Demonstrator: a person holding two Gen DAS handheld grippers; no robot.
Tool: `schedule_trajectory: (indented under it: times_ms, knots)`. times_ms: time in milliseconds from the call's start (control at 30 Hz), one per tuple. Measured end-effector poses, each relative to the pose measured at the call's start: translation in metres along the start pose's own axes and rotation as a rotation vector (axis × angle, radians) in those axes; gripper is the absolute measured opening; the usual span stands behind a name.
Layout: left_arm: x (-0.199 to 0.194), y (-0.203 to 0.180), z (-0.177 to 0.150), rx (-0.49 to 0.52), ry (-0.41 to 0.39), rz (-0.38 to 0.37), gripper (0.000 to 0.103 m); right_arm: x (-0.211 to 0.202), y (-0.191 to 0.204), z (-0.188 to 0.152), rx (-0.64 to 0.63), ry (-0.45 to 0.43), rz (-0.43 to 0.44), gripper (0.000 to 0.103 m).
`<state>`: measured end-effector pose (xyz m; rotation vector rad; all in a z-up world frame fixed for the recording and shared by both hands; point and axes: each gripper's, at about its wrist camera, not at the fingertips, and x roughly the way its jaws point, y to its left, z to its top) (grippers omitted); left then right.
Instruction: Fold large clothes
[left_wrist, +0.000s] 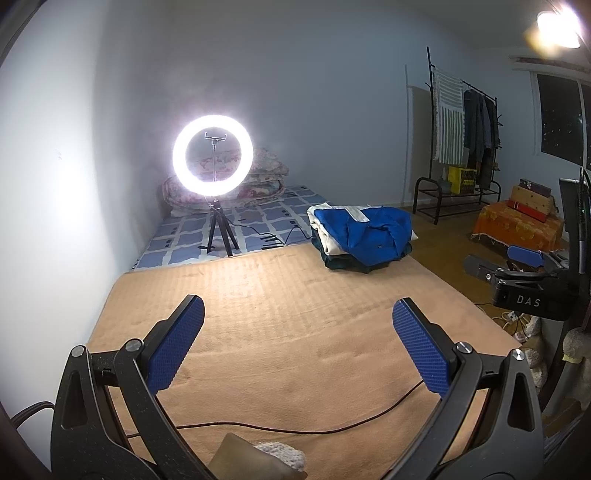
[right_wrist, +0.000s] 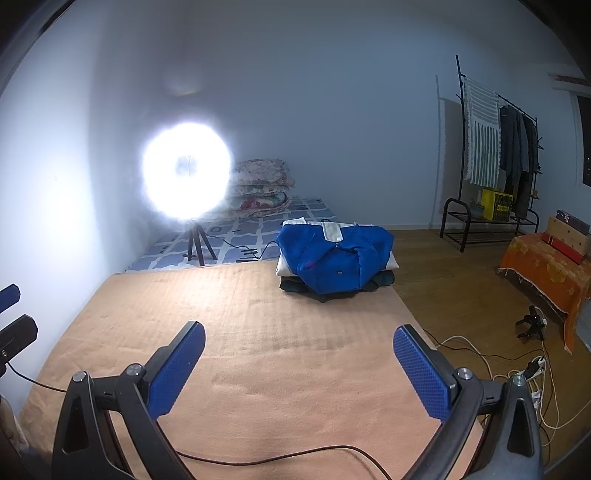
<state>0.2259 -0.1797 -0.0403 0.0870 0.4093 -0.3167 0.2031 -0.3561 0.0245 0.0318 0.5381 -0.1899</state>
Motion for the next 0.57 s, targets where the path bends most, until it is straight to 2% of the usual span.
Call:
schedule_trajectory:
  times_ms: [567]
  knots:
    - [-0.0031,-0.0042,-0.0004,0.002,-0.009,0.014,0.103,0.0028,0.0028,-0.0013,-0.009,0.004,0.007,0.103]
